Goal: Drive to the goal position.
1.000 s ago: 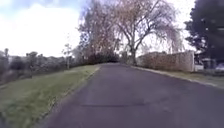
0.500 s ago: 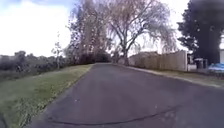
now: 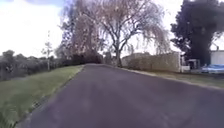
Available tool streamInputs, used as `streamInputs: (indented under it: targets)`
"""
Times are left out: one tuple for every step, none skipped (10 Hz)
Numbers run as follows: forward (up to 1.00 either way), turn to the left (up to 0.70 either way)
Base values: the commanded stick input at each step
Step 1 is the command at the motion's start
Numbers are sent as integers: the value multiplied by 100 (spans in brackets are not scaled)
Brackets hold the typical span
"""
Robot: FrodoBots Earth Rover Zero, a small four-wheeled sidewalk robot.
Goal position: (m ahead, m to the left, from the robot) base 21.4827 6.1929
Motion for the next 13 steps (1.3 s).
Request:
streamInputs:
  targets:
    - [85,0]
    - [85,0]
    - [85,0]
    - [85,0]
    - [85,0]
    - [85,0]
    - [85,0]
    - [85,0]
    - [85,0]
    - [85,0]
    - [85,0]
    - [85,0]
    - [85,0]
